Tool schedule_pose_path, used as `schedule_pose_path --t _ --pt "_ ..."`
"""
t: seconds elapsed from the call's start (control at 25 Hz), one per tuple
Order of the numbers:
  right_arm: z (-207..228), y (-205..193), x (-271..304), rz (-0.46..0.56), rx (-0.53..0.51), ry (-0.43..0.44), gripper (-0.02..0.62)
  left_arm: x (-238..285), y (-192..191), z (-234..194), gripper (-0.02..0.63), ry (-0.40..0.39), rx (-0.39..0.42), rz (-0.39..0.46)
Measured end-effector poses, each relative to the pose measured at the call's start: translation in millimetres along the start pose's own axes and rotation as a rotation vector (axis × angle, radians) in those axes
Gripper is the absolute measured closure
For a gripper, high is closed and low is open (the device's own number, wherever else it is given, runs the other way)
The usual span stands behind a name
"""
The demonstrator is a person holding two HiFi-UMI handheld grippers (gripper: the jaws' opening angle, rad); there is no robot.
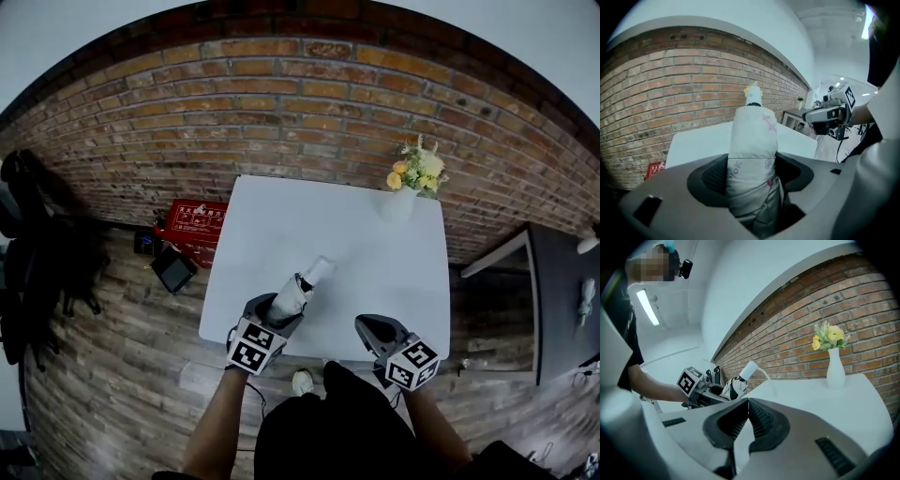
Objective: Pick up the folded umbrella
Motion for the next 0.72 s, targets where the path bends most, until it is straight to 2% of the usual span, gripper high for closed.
schedule_pose_path --t 0.2,0.32,0.52,0.72 --pt "-15.2 -1.1 -11.4 0.029 -0.014 -0.010 0.574 -26.4 4.0 8.0 0.299 0.026 -0.001 0.060" --pt "-25.3 -0.7 -16.2 0.047 -0.018 -0.007 0.574 -42.4 8.5 13.3 0.299 0.033 -0.029 0.108" --pt "-42.4 0.6 -17.7 0.074 -0.032 0.012 0.574 -68.0 15.5 17.2 0.299 0.055 -0.064 0.187" --pt "-53.0 12.7 -20.6 0.104 -0.046 0.039 0.574 -82.5 24.0 20.4 0.299 0.079 -0.079 0.226"
Point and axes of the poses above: the fingertips, and each gripper's own axes: x forward along the fingers, z to its right, y out of its top, the point moved 3 cm from there along -x, backward along the fingers, and after that the axes turned 8 degrees about x, right-handed, at the moved point
